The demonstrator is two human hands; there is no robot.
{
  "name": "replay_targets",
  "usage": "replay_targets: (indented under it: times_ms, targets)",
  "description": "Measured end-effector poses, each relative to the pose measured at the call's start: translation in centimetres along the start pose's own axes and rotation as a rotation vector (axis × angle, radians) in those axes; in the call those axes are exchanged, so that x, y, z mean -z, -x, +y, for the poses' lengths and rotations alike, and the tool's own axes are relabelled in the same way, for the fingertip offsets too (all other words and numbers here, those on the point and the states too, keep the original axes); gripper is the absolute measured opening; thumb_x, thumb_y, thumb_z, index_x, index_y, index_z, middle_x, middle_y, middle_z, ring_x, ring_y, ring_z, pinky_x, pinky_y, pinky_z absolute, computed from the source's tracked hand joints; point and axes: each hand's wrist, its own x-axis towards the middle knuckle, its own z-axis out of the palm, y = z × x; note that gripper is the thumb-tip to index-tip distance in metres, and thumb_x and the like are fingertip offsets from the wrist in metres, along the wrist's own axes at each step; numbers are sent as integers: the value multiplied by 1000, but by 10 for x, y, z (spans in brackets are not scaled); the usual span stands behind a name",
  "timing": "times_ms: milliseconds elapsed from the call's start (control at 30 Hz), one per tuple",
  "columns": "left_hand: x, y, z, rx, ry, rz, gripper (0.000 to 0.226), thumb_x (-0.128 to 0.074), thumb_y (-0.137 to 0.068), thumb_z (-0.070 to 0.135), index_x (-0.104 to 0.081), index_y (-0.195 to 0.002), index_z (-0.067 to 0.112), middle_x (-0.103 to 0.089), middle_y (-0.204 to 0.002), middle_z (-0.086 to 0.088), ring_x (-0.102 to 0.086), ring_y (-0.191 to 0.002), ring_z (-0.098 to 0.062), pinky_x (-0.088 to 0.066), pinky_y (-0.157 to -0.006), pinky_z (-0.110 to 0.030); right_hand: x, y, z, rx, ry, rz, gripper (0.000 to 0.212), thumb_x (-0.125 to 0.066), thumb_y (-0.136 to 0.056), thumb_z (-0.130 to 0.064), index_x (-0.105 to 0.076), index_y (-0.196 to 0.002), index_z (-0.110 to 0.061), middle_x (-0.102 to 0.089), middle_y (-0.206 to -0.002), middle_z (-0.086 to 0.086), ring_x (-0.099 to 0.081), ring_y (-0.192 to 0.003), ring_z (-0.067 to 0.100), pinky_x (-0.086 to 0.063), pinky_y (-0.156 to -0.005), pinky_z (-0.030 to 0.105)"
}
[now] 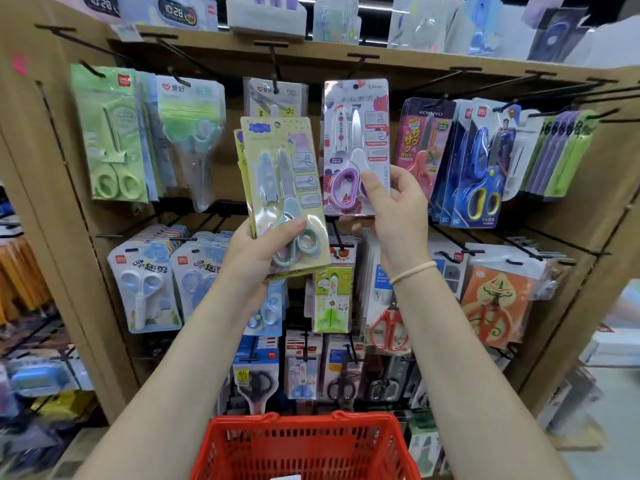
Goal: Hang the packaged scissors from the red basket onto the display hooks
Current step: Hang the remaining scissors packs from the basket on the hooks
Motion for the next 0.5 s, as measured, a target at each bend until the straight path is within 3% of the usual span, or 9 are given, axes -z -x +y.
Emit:
replay_targets:
  times_ms: [67, 200, 300, 367, 500]
  targets:
    - [-2, -2, 2, -9, 1, -1, 50, -79, -67, 24, -68, -115, 13, -78, -104, -5, -76, -93, -22, -63, -80, -39, 0, 0, -3, -22, -48, -19, 26, -60, -101, -18, -56, -122, -3, -75, -81, -9, -71, -63, 7, -57, -53, 26]
    - [-4, -2, 2, -13, 0, 6, 57, -80, -65, 26, -67, -119, 11, -78, -106, -7, -75, -94, -23, -62, -79, -40, -4, -2, -4, -37, -49, -25, 28, -62, -100, -20, -55, -121, -2, -74, -77, -2, -69, -56, 16, -53, -45, 29]
    - [-5, -4, 1, -11, 7, 24, 54, -81, -67, 25, -67, -118, 13, -78, -106, -6, -76, -95, -23, -63, -78, -39, -10, -4, -1, -87, -22, -9, 27, -63, -99, -20, -56, -119, -2, -70, -78, -7, -67, -52, 3, -53, -45, 24]
    - [-6, -6, -2, 2, 2, 40, 42, -80, -76, 19, -68, -116, 14, -79, -106, -5, -76, -95, -22, -63, -78, -39, -14, -6, 6, -174, -43, 11, 33, -65, -98, -23, -54, -120, 0, -69, -91, 2, -67, -52, 3, -54, -49, 20]
    - [-3, -12, -8, 23, -34, 96, 23, -79, -84, 14, -71, -105, 17, -80, -96, -1, -75, -91, -22, -60, -88, -43, -11, -1, 24, -349, -128, -5, 52, -71, -94, -28, -39, -131, -10, -63, -103, 9, -76, -73, 29, -64, -68, 37]
